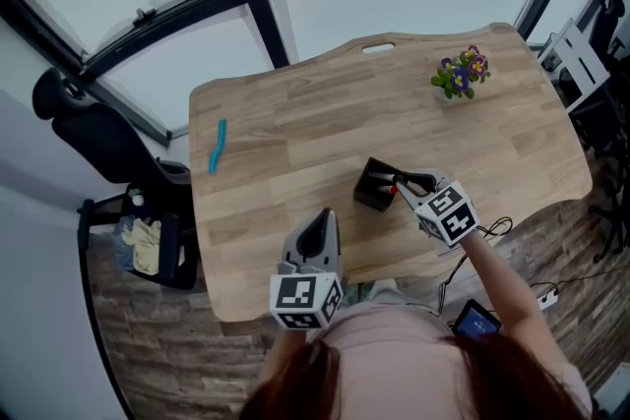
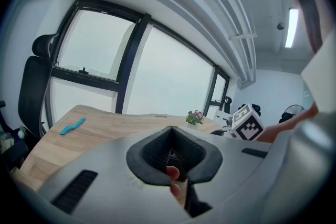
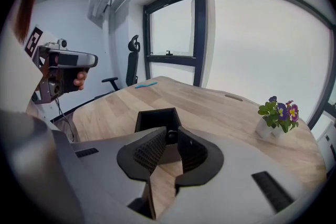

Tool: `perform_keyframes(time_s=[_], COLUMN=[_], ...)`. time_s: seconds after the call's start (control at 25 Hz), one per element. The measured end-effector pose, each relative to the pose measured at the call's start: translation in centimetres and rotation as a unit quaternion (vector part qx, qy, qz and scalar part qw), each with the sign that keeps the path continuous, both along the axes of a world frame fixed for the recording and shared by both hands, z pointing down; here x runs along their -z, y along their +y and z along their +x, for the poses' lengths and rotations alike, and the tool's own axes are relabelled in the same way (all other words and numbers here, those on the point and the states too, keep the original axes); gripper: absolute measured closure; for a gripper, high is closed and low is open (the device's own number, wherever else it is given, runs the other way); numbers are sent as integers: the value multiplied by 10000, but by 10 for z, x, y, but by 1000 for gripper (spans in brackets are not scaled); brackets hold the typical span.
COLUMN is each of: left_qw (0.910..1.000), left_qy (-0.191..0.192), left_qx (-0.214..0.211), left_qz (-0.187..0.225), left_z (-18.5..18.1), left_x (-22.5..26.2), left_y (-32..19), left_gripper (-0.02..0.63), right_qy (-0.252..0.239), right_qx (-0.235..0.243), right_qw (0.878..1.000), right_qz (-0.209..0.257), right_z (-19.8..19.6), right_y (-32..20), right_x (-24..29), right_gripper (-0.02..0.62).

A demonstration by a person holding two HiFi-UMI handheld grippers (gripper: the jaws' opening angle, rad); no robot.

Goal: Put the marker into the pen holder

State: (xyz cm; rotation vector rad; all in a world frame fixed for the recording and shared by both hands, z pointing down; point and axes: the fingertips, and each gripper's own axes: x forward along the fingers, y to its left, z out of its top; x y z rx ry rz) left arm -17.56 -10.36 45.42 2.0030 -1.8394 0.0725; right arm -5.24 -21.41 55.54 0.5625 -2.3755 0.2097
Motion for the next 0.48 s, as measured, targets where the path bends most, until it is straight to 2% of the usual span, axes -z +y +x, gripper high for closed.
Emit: perform_keyframes(time_s=[0.48], left_qw=[10000], left_qy=[-5], left_qx=[19], left_qz=[-13], left_z=[-5], left_x=[0], left_y=[0], left_gripper=[604], right_qy=[142], right_qx=[-54], right_qw=[9998], right_qz=[-156], right_z=[-9], right_y=[-4], right_x=[-14], right_gripper=[532])
